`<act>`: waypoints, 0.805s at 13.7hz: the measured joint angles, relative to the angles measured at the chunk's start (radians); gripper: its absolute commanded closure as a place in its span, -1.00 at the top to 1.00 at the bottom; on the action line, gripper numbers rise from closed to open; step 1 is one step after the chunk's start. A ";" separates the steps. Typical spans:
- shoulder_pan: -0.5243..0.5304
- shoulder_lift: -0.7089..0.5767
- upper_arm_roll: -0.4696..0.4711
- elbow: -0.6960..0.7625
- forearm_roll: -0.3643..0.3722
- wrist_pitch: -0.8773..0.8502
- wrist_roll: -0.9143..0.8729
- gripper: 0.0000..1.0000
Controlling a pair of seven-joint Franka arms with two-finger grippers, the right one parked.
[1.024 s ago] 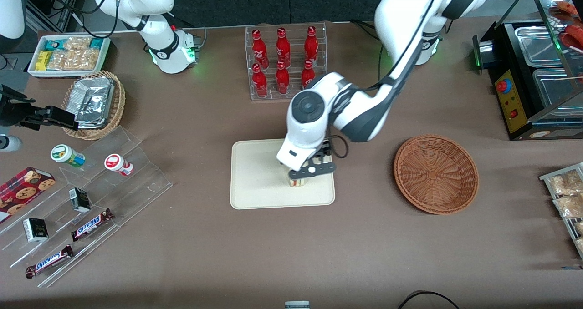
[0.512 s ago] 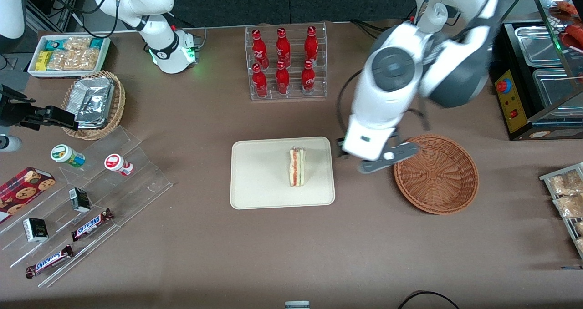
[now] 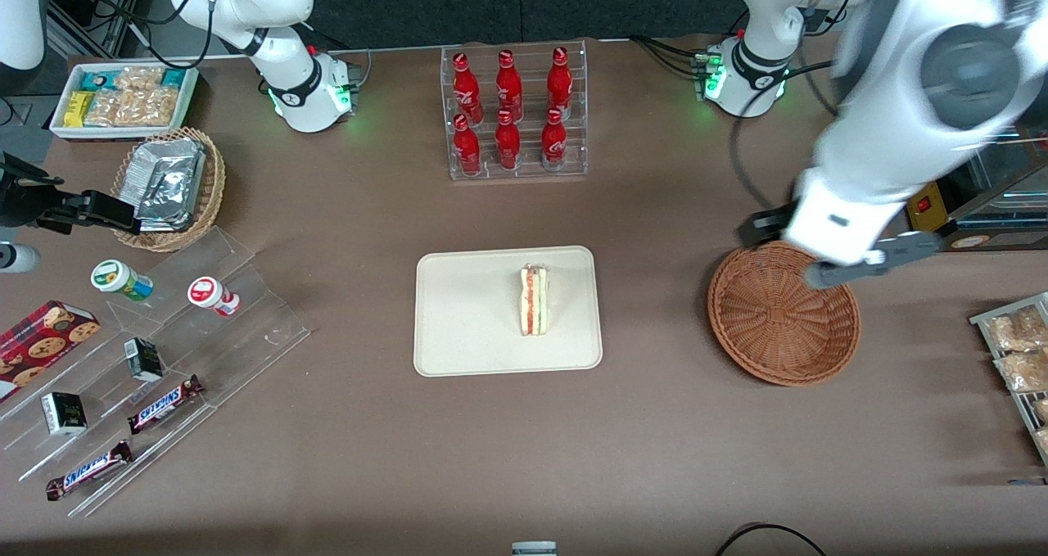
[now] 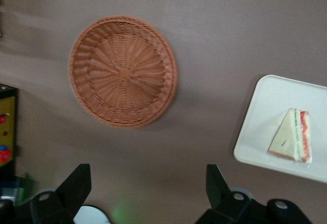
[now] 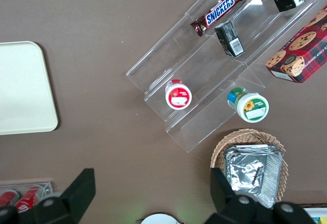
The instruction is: Place sandwich from basket to tray
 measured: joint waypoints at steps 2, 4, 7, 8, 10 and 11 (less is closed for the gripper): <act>0.062 -0.067 0.001 -0.052 -0.007 -0.016 0.105 0.99; 0.100 -0.130 0.002 -0.121 -0.011 -0.016 0.176 0.99; 0.119 -0.175 0.046 -0.171 -0.044 -0.014 0.259 0.99; 0.120 -0.178 0.076 -0.173 -0.069 -0.010 0.291 0.99; 0.123 -0.181 0.109 -0.173 -0.088 0.005 0.331 0.99; 0.123 -0.184 0.115 -0.173 -0.090 0.010 0.340 0.99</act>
